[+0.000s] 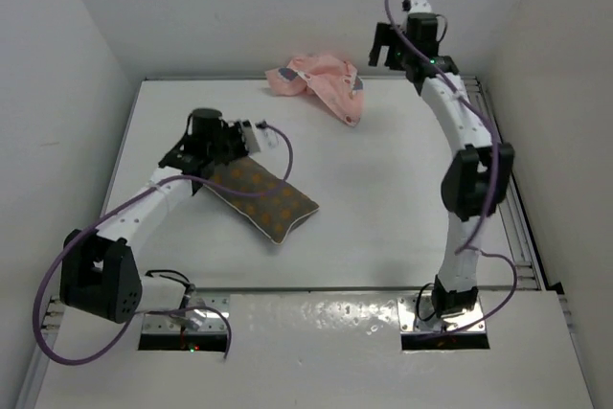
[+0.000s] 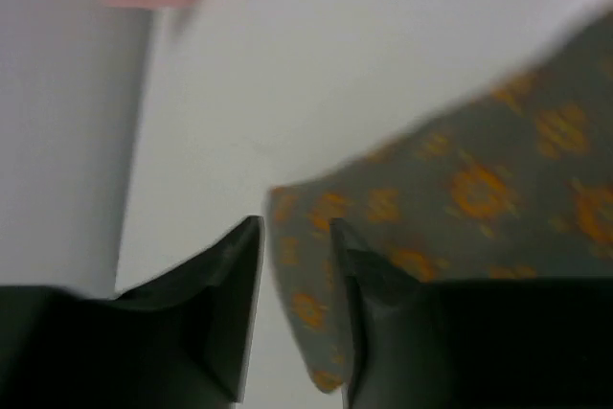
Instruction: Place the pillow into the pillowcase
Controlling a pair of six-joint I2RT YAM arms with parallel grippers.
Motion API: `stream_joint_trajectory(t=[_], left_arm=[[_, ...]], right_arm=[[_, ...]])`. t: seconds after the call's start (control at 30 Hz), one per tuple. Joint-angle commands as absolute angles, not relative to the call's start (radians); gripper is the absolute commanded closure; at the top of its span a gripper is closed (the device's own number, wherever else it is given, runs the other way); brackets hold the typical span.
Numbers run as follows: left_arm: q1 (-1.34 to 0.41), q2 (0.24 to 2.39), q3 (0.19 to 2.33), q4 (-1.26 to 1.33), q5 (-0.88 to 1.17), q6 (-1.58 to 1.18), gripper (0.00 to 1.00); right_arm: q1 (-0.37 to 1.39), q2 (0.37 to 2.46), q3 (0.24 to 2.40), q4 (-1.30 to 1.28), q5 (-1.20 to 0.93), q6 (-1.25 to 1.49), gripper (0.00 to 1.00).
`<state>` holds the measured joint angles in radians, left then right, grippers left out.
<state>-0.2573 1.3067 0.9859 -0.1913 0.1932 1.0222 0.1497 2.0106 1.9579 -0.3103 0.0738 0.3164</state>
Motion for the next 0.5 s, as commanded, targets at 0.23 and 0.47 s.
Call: stream_joint_trajectory(t=[0.23,0.47], left_arm=[[-0.307,1.213,0.759,-0.256,0.270,1.105,0.13],[-0.337,1.270,0.632,-0.038,0.194,0.951,0.12]], right_arm=[[0.244,2.400,2.072,-0.258,0.103,0.597,0.01],[0.281,2.537,2.123,-0.192,0.215,0.768,0.11]])
